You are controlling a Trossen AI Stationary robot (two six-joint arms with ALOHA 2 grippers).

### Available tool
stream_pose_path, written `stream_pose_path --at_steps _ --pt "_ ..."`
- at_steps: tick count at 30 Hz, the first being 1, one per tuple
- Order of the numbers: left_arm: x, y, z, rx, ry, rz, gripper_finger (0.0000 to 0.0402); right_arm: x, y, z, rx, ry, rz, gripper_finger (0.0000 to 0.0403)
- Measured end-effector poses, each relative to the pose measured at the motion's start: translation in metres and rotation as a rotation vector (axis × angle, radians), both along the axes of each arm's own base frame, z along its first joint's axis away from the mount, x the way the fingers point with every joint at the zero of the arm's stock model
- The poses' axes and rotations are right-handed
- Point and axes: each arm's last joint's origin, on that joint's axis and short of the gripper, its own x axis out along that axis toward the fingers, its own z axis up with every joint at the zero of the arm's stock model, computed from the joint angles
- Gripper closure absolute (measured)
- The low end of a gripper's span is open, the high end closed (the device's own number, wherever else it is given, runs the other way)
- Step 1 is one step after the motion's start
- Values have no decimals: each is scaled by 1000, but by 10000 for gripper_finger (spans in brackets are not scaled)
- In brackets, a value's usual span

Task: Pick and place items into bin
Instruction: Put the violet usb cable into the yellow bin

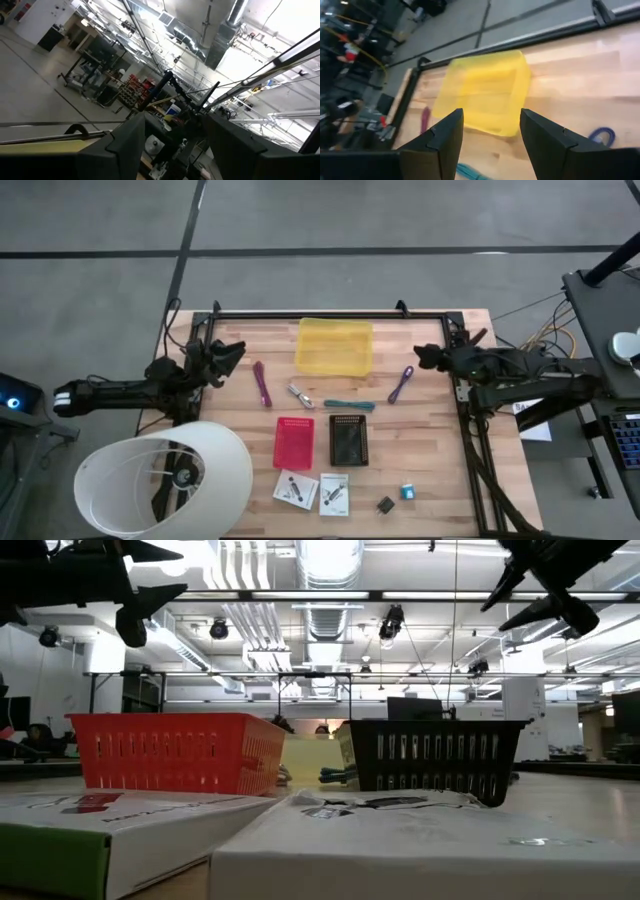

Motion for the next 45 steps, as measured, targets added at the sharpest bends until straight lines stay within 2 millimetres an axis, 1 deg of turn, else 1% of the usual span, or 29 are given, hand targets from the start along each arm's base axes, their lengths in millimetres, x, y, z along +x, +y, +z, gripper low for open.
stream_pose_path --at_steps 2,6,9,17,24,27,32,37,41,45 --pt "0 0 0 1 -4 0 208 5 -3 -4 36 20 2 220" --pt "-1 0 1 2 -12 0 208 14 -9 -13 152 79 91 220" --pt "-1 0 1 2 -10 0 207 18 -16 -22 227 115 116 220" --pt "-1 0 0 1 -10 0 207 31 -34 -44 254 263 66 220" --pt "-1 0 0 2 -10 0 207 46 -46 -71 359 420 3 220" --pt "-1 0 0 2 -9 -1 207 54 -49 -85 397 493 -2 220" --pt "-1 0 0 2 -8 -1 207 67 -51 -108 518 594 61 220" --pt "-1 0 0 2 -9 -1 207 75 -53 -130 595 684 76 220" --pt "-1 0 0 2 -8 -1 207 79 -53 -143 629 741 71 223" --pt "-1 0 0 2 -8 -1 207 82 -54 -152 657 763 41 233"
